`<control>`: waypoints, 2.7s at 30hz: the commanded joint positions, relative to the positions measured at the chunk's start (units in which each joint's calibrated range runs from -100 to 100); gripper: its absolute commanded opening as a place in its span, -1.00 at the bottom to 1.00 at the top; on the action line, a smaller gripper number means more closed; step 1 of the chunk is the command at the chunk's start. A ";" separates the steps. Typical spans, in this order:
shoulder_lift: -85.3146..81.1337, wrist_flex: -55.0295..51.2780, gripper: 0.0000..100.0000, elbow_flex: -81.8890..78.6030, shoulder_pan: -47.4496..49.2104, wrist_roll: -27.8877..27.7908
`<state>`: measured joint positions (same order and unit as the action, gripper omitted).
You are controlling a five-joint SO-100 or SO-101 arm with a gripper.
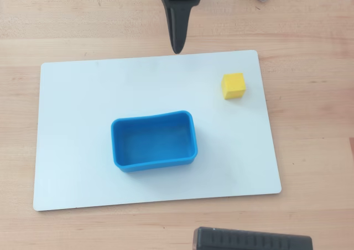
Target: Pick up yellow cube and drop it in the blue rectangular bin
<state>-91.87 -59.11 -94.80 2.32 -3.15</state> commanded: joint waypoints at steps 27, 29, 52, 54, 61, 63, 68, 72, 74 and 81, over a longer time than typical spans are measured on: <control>88.02 -14.06 -1.00 78.89 17.24 9.52; 89.50 -15.21 -1.00 79.99 17.67 9.52; 93.40 -18.76 -0.47 80.71 16.47 10.79; 94.43 -18.68 -0.47 80.71 16.47 10.84; 96.65 -17.03 -0.47 80.35 16.81 11.04; 97.30 -16.45 -0.48 80.35 16.98 11.04; 99.35 -14.97 -0.48 80.26 17.32 11.04; 101.02 -13.89 -0.49 80.26 17.84 11.04; 101.49 -13.40 -0.50 80.26 18.27 11.04; 102.69 -12.57 -0.66 80.71 19.47 10.94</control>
<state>10.67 -72.80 -23.00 20.85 7.25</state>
